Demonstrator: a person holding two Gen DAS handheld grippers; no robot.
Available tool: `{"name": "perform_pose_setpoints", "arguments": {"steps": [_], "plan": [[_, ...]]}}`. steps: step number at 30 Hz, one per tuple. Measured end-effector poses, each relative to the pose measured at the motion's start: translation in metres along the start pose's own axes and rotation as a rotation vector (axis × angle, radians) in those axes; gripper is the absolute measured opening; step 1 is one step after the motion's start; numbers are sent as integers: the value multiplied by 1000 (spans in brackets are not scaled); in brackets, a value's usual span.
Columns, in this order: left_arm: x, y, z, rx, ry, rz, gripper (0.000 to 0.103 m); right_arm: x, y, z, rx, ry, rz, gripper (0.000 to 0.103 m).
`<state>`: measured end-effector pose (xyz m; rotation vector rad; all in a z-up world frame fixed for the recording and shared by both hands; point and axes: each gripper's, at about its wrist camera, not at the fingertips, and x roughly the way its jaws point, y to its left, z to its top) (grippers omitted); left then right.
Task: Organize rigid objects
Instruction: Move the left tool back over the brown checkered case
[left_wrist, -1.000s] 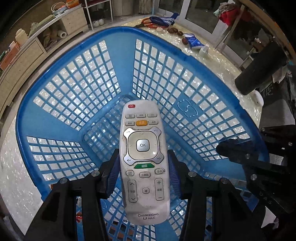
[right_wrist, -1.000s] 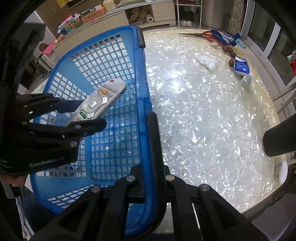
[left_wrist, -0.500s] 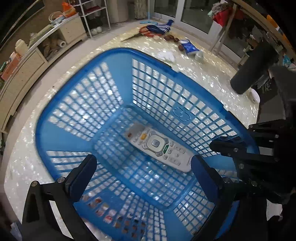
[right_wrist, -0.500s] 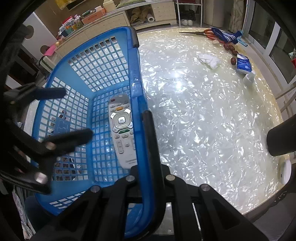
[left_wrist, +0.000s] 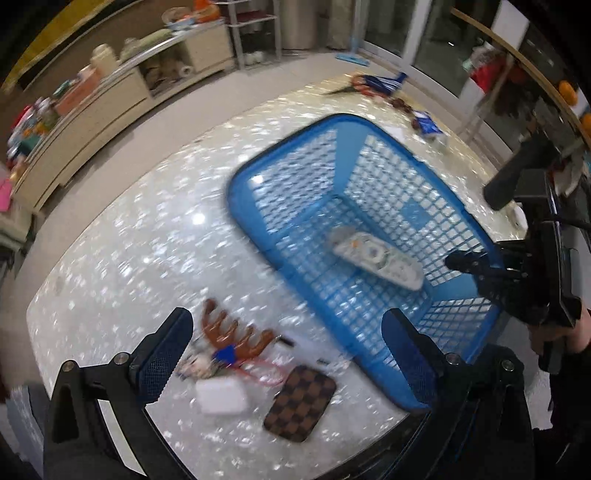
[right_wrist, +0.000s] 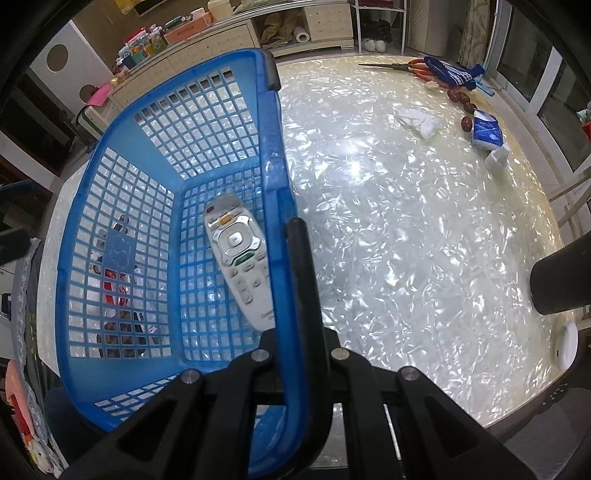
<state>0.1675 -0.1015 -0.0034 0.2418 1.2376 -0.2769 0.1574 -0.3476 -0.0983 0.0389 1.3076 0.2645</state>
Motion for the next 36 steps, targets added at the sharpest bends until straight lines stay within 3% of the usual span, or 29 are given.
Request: {"name": "perform_pose_setpoints", "arguments": {"steps": [9,15,26,36], "plan": [[-6,43,-56,-80,41,27,103,-1,5,-2,-29,-1,-18,4],[17,52,-91,-82,102,31,103,-3,6,-3,-31,-5,-19,4],[57,17,-122,97,68,-46,103,-4,5,-2,-29,-8,-22,4],[95,-9,-138,181,135,-140,102,-4,6,-3,-29,-4,-23,4]]}}
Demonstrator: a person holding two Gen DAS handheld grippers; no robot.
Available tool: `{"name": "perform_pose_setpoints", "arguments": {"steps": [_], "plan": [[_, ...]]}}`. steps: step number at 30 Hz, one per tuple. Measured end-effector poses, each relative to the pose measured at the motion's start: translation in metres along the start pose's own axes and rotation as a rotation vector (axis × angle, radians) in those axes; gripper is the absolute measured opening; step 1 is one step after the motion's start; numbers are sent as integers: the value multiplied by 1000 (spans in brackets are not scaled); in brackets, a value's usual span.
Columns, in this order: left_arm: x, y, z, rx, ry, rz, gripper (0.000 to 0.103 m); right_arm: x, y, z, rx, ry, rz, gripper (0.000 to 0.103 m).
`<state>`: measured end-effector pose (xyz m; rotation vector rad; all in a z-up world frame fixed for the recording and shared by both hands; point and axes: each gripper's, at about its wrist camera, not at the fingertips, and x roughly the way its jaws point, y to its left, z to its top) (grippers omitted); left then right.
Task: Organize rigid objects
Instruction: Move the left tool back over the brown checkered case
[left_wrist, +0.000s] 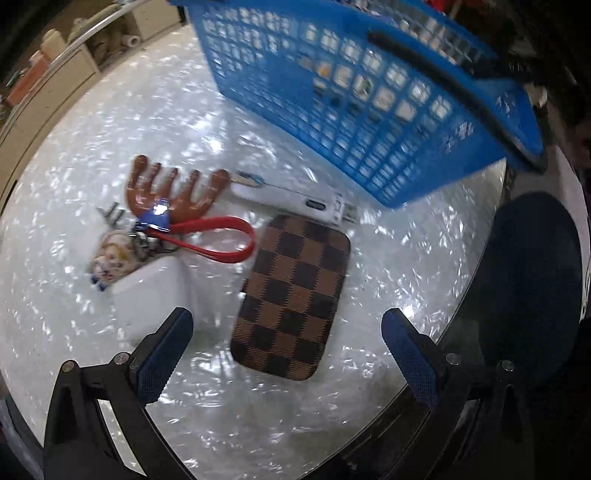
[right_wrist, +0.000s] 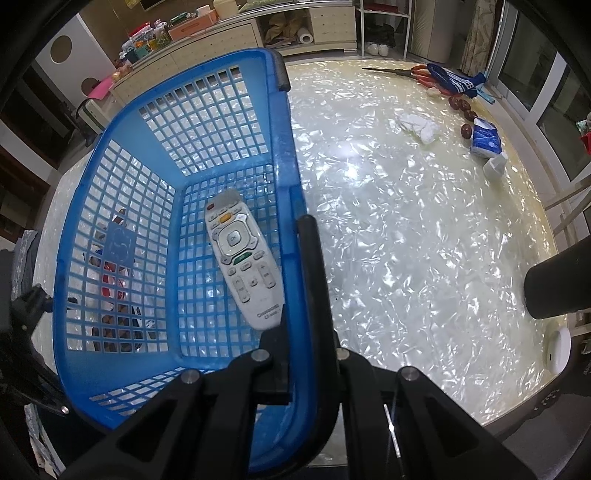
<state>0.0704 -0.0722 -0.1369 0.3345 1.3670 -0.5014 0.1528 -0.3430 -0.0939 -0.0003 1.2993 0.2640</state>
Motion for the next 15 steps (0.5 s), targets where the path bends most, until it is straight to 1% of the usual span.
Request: {"name": "perform_pose_setpoints", "arguments": {"steps": [2,4,10,15], "plan": [[8,-2,2,5,23,7,102,0,-1,0,1,0,2,4],[14,-3,3,6,32,-10,103,0,-1,0,2,-1,6,4],[24,-6,9,23,59,-17,102,1,-3,0,4,0,12,4],[37,-5,12,43,84,10,102,1,-2,1,4,0,13,4]]}}
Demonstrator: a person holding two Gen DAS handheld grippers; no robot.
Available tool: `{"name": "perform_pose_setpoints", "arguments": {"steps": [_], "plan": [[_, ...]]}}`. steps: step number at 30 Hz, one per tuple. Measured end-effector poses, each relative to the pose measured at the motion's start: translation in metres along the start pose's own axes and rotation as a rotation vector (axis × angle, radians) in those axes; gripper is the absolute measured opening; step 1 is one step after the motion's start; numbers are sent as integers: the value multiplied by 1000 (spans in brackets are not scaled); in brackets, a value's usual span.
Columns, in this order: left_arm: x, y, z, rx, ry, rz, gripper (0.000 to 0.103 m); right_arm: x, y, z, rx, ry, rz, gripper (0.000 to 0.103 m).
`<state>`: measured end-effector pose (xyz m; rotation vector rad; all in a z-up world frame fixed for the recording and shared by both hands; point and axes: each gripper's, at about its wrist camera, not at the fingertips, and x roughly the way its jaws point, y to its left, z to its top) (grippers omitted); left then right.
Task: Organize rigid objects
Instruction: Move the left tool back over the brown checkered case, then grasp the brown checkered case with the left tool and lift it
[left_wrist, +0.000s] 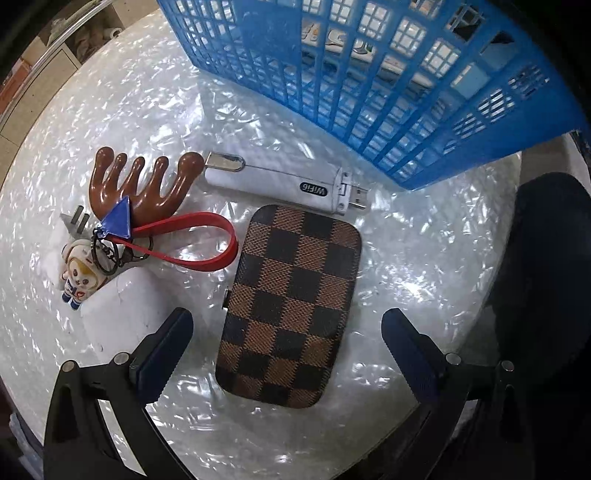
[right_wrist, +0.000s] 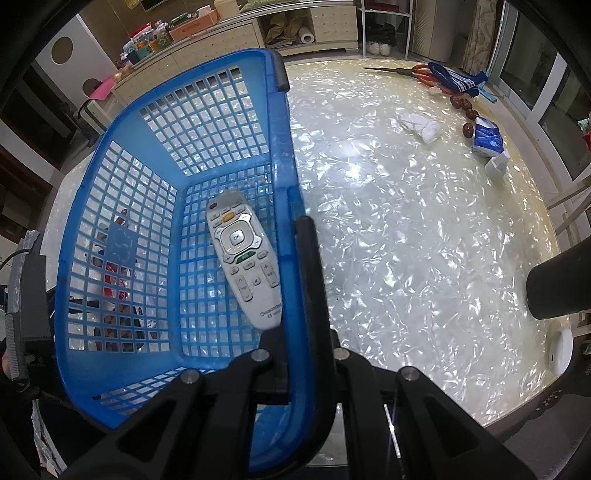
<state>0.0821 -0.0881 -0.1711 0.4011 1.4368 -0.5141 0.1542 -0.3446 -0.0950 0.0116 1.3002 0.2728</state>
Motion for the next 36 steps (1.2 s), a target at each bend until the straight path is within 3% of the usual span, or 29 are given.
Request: {"name": "perform_pose_setpoints", "arguments": {"steps": [4,11,17,25,36], "plan": [[5,5,1,-2,4,6,101,0,1,0,-3,2,-1,4],[5,8,9,1,-6,26,83,0,0,-1,-1,2,1,4],[2,7,12,-21,-22,24,72,2,0,-1,3,2,-2,4],[-6,8,-3,-110,-24,25,72,2,-1,0,4,3,4,5],[-64,19,-25,-208,-134,24,72,-1,-3,-1,15,-3,3,5]]}}
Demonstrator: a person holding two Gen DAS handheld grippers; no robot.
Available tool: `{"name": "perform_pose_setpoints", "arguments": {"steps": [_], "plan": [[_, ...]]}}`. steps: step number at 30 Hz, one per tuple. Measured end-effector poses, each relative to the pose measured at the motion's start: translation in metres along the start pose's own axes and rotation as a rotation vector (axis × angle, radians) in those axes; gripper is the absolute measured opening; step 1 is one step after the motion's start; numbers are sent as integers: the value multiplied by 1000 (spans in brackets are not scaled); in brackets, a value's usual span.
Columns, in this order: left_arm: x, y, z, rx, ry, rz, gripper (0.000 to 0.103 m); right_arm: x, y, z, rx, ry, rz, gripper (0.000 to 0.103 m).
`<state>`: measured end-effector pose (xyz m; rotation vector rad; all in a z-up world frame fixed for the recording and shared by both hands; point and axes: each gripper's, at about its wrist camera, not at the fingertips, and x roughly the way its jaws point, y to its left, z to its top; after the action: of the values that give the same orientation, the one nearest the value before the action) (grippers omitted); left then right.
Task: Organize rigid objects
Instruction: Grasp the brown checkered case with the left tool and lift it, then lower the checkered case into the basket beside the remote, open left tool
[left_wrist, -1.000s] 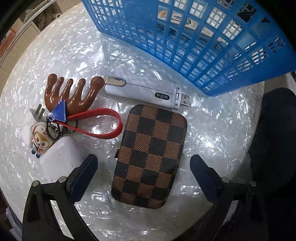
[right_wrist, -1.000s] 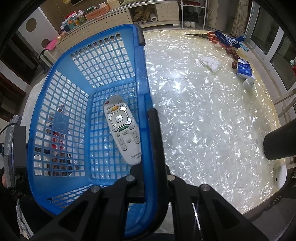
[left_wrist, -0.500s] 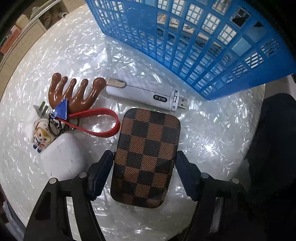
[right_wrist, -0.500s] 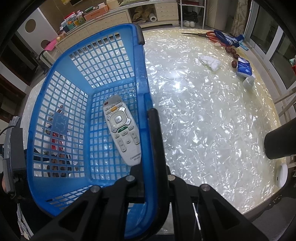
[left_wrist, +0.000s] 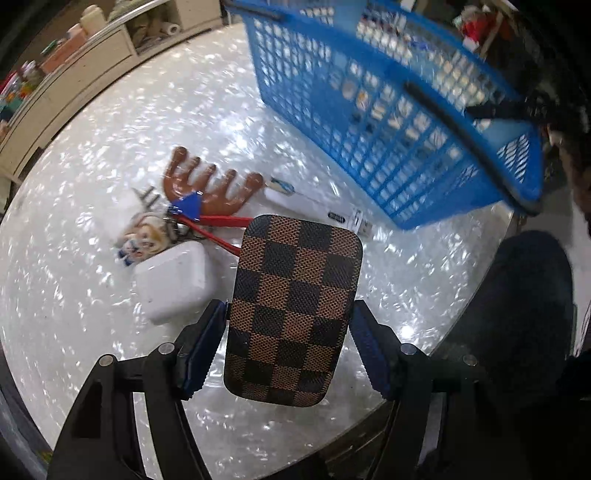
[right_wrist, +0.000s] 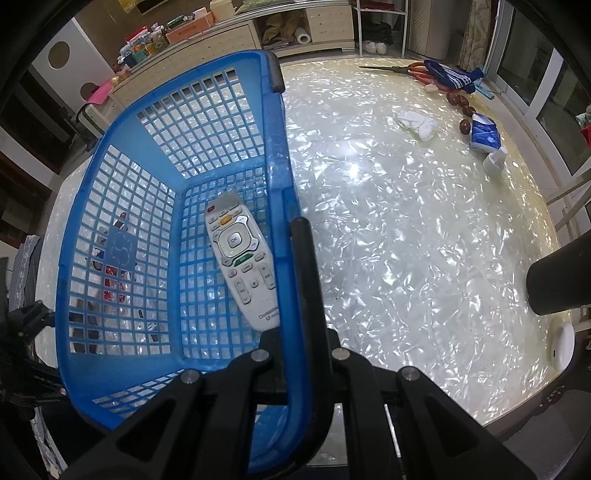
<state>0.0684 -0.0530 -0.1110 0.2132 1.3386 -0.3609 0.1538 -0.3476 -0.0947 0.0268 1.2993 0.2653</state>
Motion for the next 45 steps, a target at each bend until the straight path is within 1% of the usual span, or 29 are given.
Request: {"name": "perform_pose_setpoints", "arguments": {"steps": [4,11,15,20,24,30,33,36,39,41,45], "plan": [[-23,10,2,-52,-51,4,72,-3,1,-1,-4,-4,-2,5],[-65,15,10,-81,-143,16,72,-4,4,-3,-3,3,-13,5],[-89,9,20,-88,-194,17,72,-5,5,-5,3,8,-21,4],[-106,-1,40,-55,-242,3,72,-6,6,-9,4,13,-25,4],[-117,-15,62,-20,-272,-24,72,-7,5,-9,11,14,-21,4],[-114,-41,88,55,-278,-35,72,-7,3,-8,16,14,-14,4],[-108,-54,101,74,-260,-49,72,-7,2,-8,19,11,-15,4],[-99,-67,114,95,-251,-53,72,-6,1,-6,25,9,-13,4],[-84,-82,127,120,-245,-33,72,-5,1,-6,27,8,-10,4],[-74,-87,134,125,-229,-53,72,-6,1,-4,24,10,-8,4],[-56,-97,144,147,-200,-71,72,-5,-1,-4,27,9,-1,4]]}}
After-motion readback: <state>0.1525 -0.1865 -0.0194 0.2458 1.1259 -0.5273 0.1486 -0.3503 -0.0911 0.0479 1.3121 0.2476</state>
